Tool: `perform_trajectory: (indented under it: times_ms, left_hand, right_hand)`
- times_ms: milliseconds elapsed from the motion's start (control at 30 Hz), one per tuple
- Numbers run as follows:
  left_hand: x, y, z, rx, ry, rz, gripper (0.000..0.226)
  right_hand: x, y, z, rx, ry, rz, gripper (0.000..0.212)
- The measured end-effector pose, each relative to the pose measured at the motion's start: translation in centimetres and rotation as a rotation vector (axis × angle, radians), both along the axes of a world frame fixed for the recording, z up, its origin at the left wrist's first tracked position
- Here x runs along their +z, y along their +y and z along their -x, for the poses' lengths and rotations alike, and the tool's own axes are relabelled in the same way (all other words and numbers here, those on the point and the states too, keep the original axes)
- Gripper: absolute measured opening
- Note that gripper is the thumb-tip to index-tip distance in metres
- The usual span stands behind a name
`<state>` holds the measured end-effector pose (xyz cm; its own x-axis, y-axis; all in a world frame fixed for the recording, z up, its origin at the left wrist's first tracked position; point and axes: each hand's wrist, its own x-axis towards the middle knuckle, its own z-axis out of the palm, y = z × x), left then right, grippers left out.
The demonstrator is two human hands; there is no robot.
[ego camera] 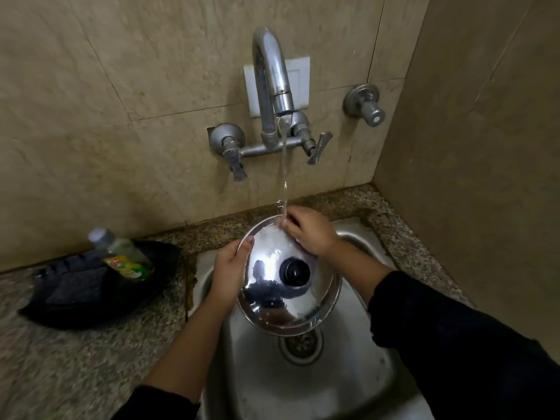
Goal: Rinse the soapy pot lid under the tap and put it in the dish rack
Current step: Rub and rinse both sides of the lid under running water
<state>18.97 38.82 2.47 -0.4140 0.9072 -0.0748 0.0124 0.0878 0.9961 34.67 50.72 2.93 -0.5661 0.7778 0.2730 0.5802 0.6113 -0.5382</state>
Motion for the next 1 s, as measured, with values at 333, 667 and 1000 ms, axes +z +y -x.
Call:
perform_trajectory:
  times_ms: [333, 667, 1000]
  left_hand:
    - [1.5, -1.3, -0.3, 0.101, -0.117, -0.007, 0.019]
    - [2.7, 0.1, 0.7, 0.021, -0.196, 0.048, 0.022]
    - [3.2, 0.7, 1.3, -0.168, -0.082, 0.164, 0.026]
  right_hand:
    - [-0.7, 0.1, -1.3, -0.318, 0.429, 0.293, 0.035]
    - [2.2, -0.2, -0.5, -0.348, 0.185, 0.152, 0.053]
    - [2.1, -1.6, 0.7, -0.104, 0.024, -0.092, 0.031]
